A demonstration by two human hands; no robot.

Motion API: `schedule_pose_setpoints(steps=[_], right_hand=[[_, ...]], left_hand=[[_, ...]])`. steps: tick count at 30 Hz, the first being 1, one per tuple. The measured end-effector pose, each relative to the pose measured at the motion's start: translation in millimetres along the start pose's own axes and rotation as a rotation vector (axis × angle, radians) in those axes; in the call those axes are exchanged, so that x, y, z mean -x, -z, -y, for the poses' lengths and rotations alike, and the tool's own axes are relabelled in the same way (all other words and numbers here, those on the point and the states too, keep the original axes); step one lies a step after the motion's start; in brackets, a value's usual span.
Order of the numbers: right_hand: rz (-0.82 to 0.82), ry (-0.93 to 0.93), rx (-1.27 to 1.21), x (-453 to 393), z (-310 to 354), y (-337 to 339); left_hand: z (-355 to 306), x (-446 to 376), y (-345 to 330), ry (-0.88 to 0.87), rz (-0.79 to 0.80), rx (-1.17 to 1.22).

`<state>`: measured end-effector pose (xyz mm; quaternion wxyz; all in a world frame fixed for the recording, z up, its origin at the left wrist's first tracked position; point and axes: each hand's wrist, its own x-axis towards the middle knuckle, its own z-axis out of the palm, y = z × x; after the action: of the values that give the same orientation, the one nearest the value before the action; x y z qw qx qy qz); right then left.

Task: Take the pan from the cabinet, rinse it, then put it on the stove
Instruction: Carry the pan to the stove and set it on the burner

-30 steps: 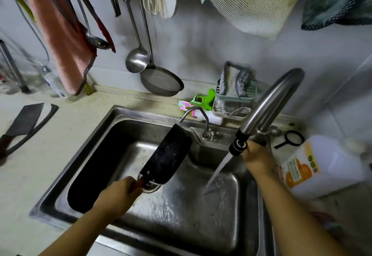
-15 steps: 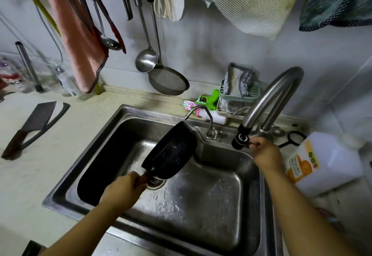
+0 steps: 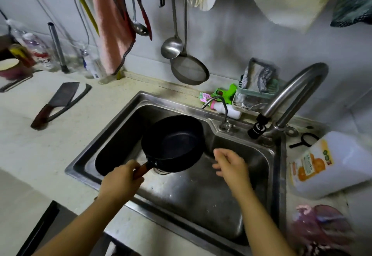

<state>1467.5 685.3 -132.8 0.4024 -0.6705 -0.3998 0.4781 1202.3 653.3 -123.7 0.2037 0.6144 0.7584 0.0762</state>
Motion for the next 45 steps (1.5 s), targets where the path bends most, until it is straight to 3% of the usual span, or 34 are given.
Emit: schedule_pose_setpoints(steps=[8, 13, 18, 25, 36, 45], right_hand=[[0.209, -0.192, 0.036, 12.7, 43.5, -71.4], [0.269, -0.079, 0.102, 49.1, 60.3, -123.6], [0.278, 0.042, 0.14, 109.0, 70.1, -184.2], [0.404, -0.007, 0.073, 216.3, 70.4, -296.5], [0.733, 0.126, 0.143, 366.6, 75.4, -536.8], [0.936, 0.119, 0.165, 416.7, 93.9, -785.1]], left_hand=[[50.0, 39.6, 28.1, -0.059, -0.216, -0.046], [93.7, 73.4, 55.0, -0.067, -0.342, -0.038], [168.3, 115.4, 85.4, 0.025, -0.358, -0.002], [292.6, 204.6, 145.7, 0.212, -0.245, -0.048], [513.0, 339.4, 202.2, 0.584, -0.399, 0.086], [713.5, 328.9, 283.8, 0.792, -0.369, 0.038]])
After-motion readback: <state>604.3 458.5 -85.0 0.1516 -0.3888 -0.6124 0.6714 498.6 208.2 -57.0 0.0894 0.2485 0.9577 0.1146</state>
